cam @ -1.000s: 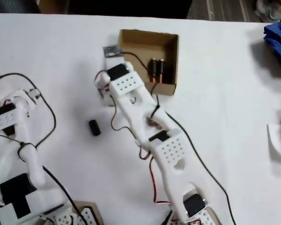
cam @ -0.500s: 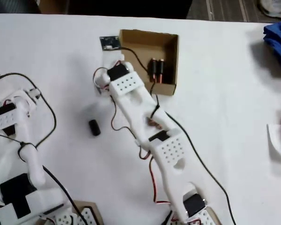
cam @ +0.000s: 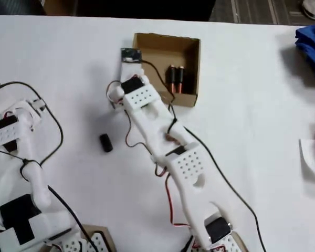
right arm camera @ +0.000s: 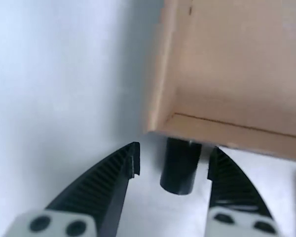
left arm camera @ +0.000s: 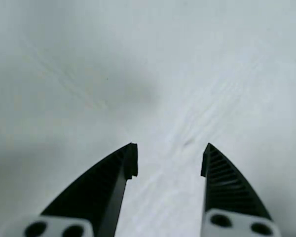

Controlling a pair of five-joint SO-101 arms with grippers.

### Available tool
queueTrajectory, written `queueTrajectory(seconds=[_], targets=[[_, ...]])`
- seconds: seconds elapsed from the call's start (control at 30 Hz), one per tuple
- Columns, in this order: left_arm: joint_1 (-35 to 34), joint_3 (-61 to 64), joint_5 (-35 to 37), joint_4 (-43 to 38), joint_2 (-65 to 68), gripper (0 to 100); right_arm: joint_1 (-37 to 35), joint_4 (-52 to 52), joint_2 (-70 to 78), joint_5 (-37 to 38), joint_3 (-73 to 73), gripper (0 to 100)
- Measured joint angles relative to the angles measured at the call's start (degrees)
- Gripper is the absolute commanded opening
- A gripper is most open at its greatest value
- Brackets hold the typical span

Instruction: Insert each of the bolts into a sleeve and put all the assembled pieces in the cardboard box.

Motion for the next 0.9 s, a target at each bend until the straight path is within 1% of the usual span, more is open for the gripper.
queueTrajectory(seconds=[0.3,0.47,0.53,0.8,0.9], targets=[[0.0,0.0,0.0,0.0,0.0,23,0.3,-0.4,0.4,-0.9,0.0,20.7],[0.0,0.0,0.0,0.0,0.0,23,0.9,0.5,0.4,-0.9,0.0,6.3],[0.0,0.0,0.0,0.0,0.0,23,1.7,0.7,0.4,-0.8,0.1,2.5],[0.0,0.0,0.0,0.0,0.0,23,2.6,0.9,0.5,-0.4,0.1,2.4],[0.0,0.0,0.0,0.0,0.0,23,2.6,1.8,0.5,3.1,0.0,2.5]])
